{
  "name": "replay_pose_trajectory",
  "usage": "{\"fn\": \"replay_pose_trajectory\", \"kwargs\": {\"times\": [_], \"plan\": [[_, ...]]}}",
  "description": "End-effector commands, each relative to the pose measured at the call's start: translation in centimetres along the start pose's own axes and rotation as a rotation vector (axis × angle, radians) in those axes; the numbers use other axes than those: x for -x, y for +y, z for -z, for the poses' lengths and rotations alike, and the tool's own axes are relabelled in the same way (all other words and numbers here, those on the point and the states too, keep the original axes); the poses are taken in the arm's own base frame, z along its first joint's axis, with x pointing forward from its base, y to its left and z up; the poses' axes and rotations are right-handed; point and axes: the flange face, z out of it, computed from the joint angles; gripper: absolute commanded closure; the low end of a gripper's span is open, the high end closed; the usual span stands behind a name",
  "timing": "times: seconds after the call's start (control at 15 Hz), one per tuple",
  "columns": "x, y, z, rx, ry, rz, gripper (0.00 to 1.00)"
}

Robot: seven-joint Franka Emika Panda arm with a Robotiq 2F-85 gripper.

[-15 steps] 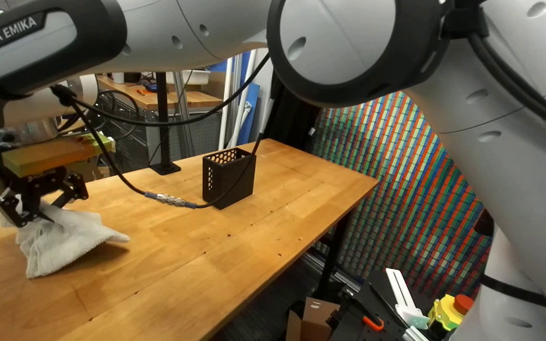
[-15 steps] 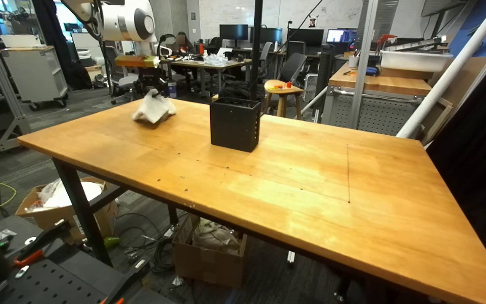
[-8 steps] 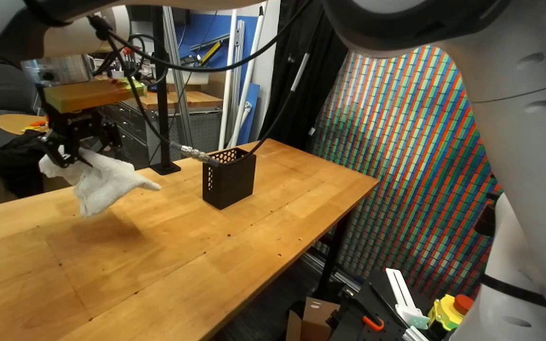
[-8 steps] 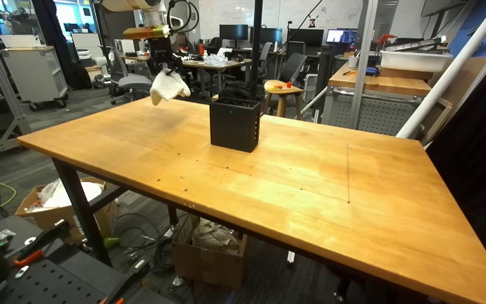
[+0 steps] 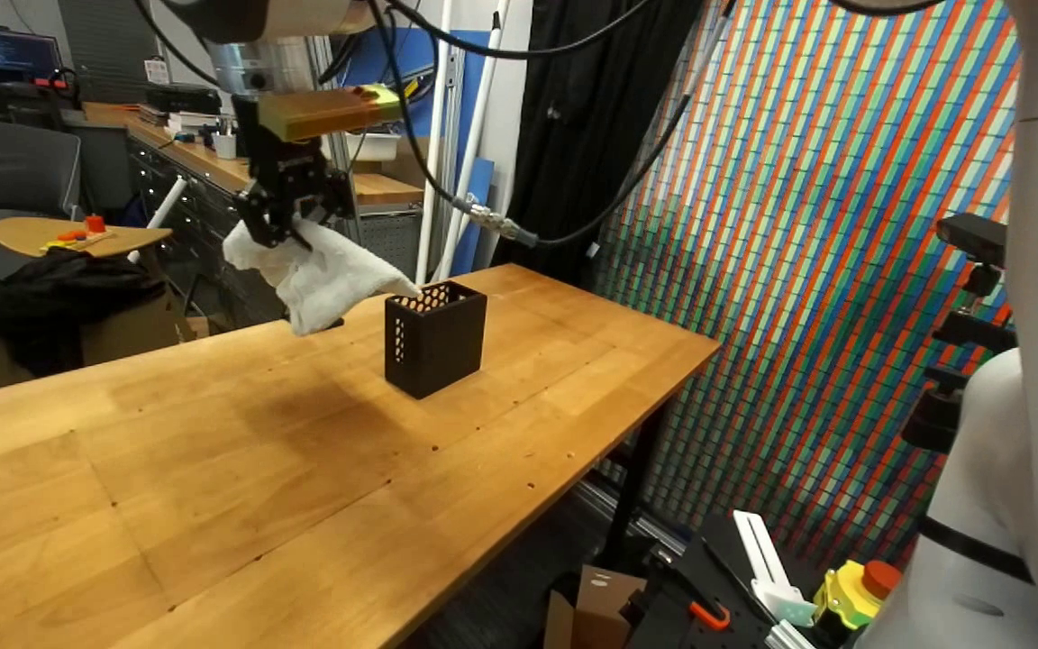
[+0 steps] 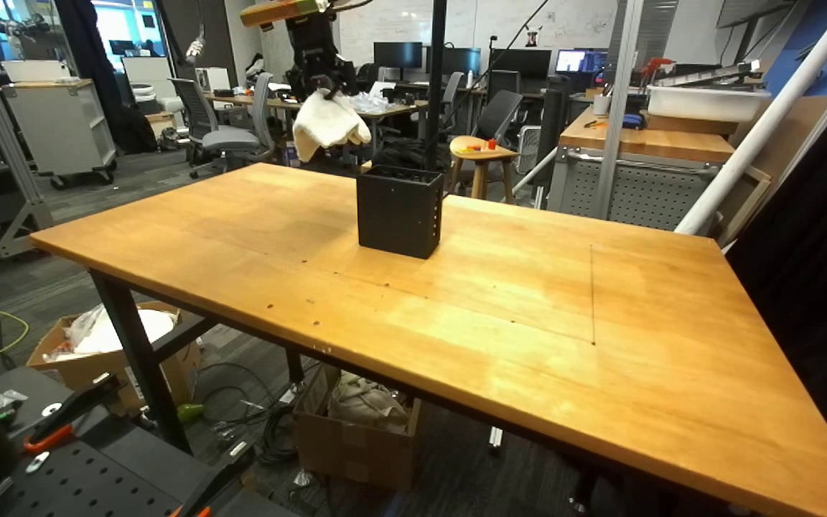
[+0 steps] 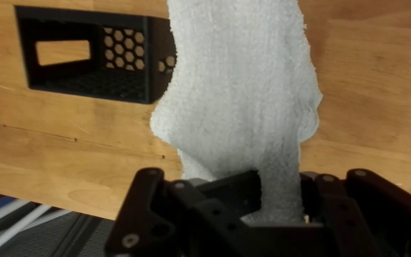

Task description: Pick up the cloth and put it in the box

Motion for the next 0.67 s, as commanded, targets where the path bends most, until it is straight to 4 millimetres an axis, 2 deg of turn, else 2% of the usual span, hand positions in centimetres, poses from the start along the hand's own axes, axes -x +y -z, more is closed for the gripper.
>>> {"fn": "replay_pose_trajectory", "kwargs": {"times": [0.0,0.13,0.33,0.6], "plan": [[4.5,6.1,0.8,0.029,-0.001,0.036,1.0],[5.9,9.8,0.7,0.034,-0.01,0.061,1.0],[6.7,14.3,0.1,0.034,-0.011,0.104,1.0],[6.4,17.4,-1.4,0.021,0.007,0.147,1.0]]}}
